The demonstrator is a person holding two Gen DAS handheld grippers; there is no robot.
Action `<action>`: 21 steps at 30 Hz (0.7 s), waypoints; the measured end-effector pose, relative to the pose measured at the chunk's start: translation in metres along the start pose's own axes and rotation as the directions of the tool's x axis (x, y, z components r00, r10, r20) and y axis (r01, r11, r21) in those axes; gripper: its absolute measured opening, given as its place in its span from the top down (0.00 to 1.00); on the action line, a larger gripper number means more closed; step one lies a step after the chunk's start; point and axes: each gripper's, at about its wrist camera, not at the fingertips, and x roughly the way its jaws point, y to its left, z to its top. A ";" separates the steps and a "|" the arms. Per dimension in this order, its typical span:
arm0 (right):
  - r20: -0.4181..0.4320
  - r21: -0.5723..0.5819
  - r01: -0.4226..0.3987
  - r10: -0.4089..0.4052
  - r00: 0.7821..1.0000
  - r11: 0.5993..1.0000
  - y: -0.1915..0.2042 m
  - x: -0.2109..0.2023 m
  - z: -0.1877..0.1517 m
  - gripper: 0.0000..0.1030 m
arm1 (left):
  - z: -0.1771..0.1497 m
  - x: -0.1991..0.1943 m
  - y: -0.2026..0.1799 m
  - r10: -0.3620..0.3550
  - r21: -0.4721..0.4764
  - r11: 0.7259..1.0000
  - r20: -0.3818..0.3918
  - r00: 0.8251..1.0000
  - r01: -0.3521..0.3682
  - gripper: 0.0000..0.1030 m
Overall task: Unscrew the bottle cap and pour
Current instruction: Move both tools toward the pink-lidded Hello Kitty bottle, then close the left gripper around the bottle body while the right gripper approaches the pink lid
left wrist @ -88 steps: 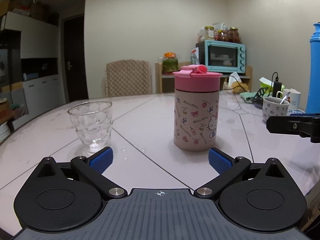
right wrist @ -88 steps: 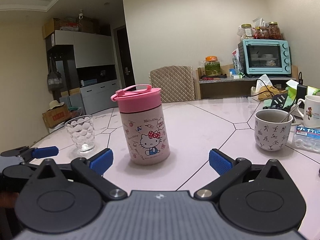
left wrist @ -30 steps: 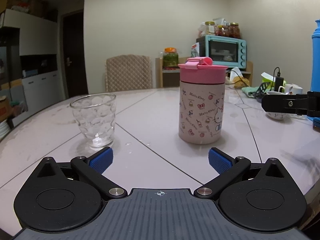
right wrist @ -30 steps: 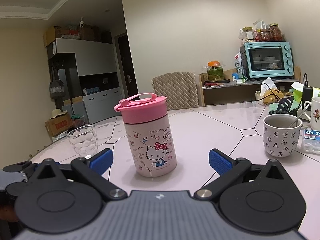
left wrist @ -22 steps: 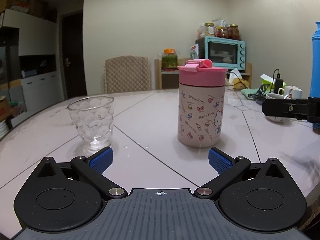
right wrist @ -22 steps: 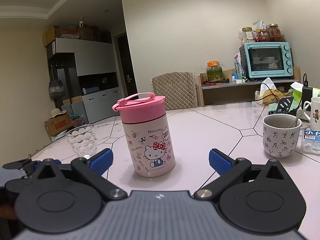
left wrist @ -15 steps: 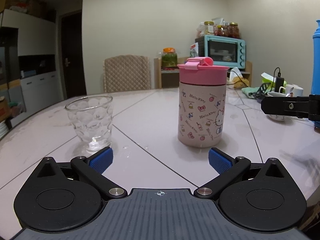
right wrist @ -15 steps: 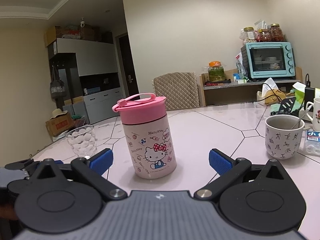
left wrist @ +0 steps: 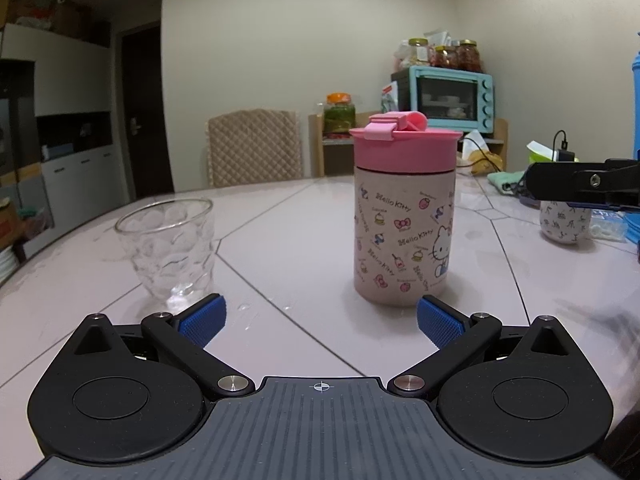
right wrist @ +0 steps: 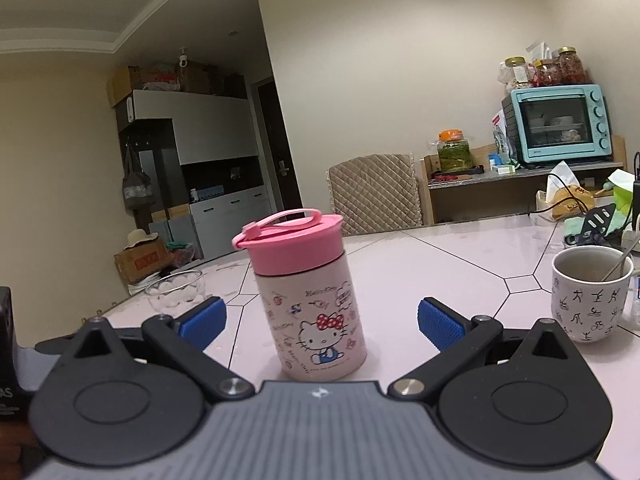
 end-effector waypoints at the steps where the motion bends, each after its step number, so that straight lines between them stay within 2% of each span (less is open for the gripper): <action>1: 0.002 0.002 -0.003 0.003 1.000 1.000 -0.002 0.000 0.001 0.00 | 0.002 0.002 -0.001 -0.003 0.007 1.000 -0.001 1.000 0.003 0.00; 13: 0.024 0.024 -0.033 0.032 0.999 0.999 -0.020 -0.001 0.010 0.00 | 0.021 0.023 -0.016 -0.092 0.073 0.993 0.002 0.996 0.092 0.00; 21: 0.027 0.032 -0.051 0.050 0.998 0.998 -0.026 0.005 0.015 0.00 | 0.030 0.039 -0.017 -0.182 0.095 0.979 0.019 0.983 0.179 0.00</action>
